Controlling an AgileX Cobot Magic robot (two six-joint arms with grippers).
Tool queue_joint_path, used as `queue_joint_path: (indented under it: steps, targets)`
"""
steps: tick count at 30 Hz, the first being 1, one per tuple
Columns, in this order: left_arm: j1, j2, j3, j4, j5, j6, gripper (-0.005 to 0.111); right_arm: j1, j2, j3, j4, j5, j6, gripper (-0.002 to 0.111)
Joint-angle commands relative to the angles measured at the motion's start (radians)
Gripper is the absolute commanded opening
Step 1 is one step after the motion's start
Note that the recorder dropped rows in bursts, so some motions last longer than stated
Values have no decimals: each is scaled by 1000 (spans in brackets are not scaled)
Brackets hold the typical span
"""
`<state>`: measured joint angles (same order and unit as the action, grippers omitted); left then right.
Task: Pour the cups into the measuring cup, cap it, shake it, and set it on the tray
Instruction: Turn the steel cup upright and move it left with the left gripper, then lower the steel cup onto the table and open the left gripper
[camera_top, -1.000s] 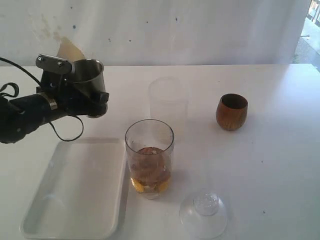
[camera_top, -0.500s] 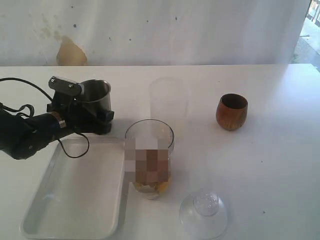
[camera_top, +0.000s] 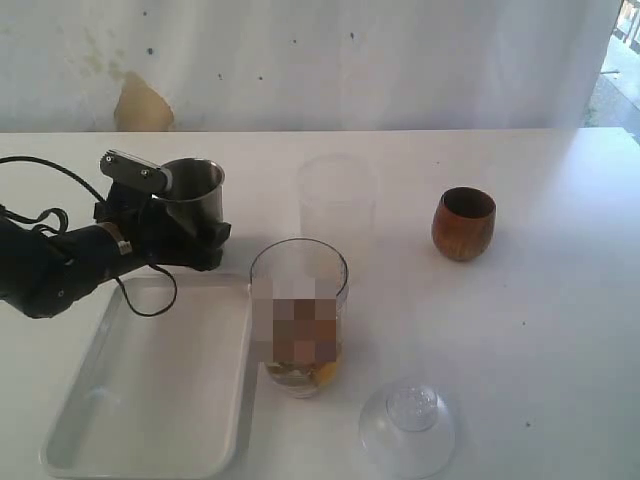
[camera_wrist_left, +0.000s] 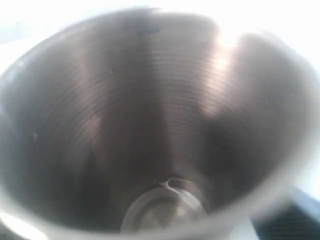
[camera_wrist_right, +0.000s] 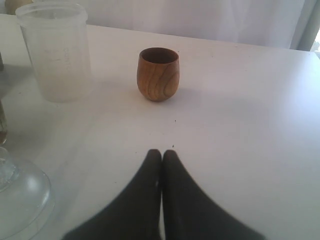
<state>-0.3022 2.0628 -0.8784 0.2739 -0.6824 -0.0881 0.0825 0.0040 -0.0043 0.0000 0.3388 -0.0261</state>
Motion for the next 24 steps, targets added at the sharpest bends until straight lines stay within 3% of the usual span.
queue_joint_path:
  steps: [1, 16, 24]
  targets:
    - [0, -5, -8, 3, -8, 26, 97, -5, -4, 4, 0, -2, 4, 0]
    - [0, -118, -8, 3, 198, 15, 97, -5, -4, 4, 0, -2, 4, 0]
    - [0, -147, -8, 3, 235, -27, 97, -5, -4, 4, 0, -2, 4, 0]
